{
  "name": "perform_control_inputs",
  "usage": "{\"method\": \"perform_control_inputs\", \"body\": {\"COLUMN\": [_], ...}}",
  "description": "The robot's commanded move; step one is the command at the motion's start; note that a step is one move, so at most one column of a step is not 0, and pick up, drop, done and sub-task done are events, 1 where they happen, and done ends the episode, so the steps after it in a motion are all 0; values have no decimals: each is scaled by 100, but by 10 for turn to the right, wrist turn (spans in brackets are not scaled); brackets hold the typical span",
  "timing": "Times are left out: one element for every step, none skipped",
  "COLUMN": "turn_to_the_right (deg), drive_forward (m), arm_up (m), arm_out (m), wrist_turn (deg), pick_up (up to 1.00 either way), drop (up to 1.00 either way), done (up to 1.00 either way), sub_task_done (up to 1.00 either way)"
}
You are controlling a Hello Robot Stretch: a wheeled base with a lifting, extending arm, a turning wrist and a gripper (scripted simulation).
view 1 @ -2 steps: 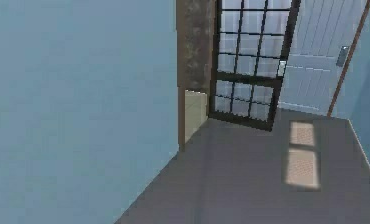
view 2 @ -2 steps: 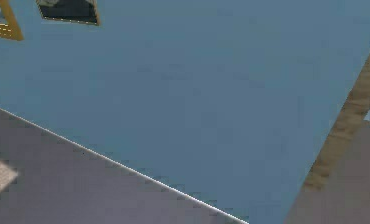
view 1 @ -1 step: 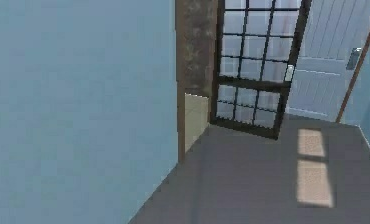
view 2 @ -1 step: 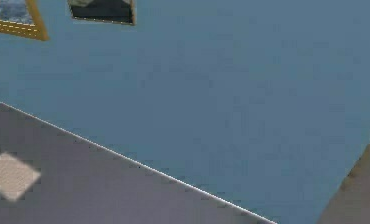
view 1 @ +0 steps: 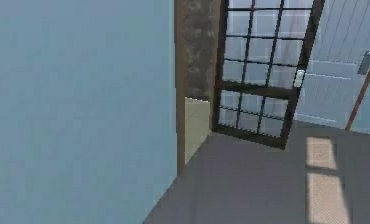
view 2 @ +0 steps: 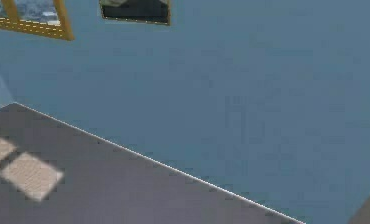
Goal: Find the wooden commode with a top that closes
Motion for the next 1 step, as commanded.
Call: {"method": "perform_control_inputs", "body": {"turn_to_the_right": [120], "drive_forward": [0], "arm_up": [0], "arm_out": [0], "wrist_turn": [0], "pick_up": [0], "drop": [0], "done": [0], "sub_task_done": [0]}}
